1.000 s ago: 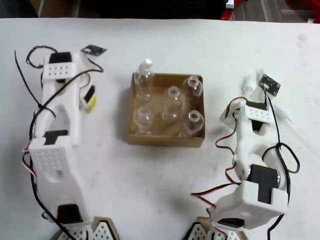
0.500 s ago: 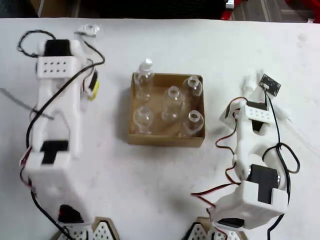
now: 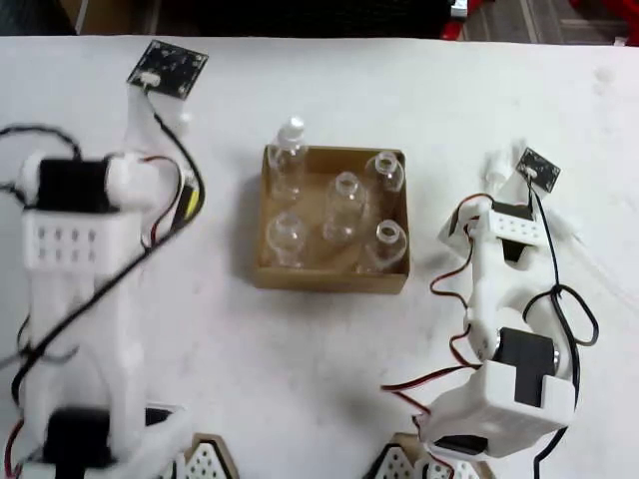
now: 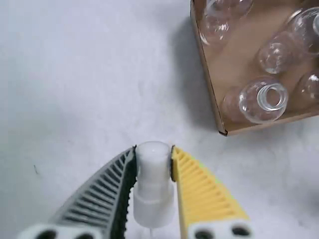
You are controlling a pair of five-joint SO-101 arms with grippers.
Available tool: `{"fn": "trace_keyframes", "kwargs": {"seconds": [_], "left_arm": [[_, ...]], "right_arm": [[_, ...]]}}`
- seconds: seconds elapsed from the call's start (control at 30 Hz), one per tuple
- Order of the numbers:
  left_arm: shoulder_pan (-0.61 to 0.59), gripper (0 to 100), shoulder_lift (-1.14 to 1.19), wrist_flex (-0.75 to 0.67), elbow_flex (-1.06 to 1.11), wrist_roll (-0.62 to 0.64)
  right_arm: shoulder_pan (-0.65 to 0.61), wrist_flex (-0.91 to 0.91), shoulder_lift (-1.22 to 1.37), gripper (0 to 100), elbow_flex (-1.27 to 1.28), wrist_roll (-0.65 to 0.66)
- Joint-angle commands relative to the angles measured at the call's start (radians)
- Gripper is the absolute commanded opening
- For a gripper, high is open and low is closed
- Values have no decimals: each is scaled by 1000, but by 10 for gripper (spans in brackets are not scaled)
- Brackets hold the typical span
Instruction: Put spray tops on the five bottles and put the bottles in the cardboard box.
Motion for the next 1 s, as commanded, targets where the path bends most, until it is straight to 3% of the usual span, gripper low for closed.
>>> {"fn": "trace_keyframes", "kwargs": {"seconds": [0.0, 0.27, 0.47, 0.6, 0.77, 0.97], "left_arm": [[7, 21, -142, -86, 78, 15], [15, 21, -447, -269, 376, 18], [19, 22, -771, -514, 626, 23], [82, 22, -952, -637, 772, 153], [194, 22, -1004, -713, 802, 218], [286, 22, -1006, -1076, 813, 334]], "right_arm": [[-12, -13, -4, 21, -28, 8], [-12, -13, -4, 21, -28, 8], [-15, -13, -4, 21, -28, 9], [-16, -13, -4, 21, -28, 9], [-15, -13, -4, 21, -28, 9], [-13, -13, -4, 21, -28, 9]]}}
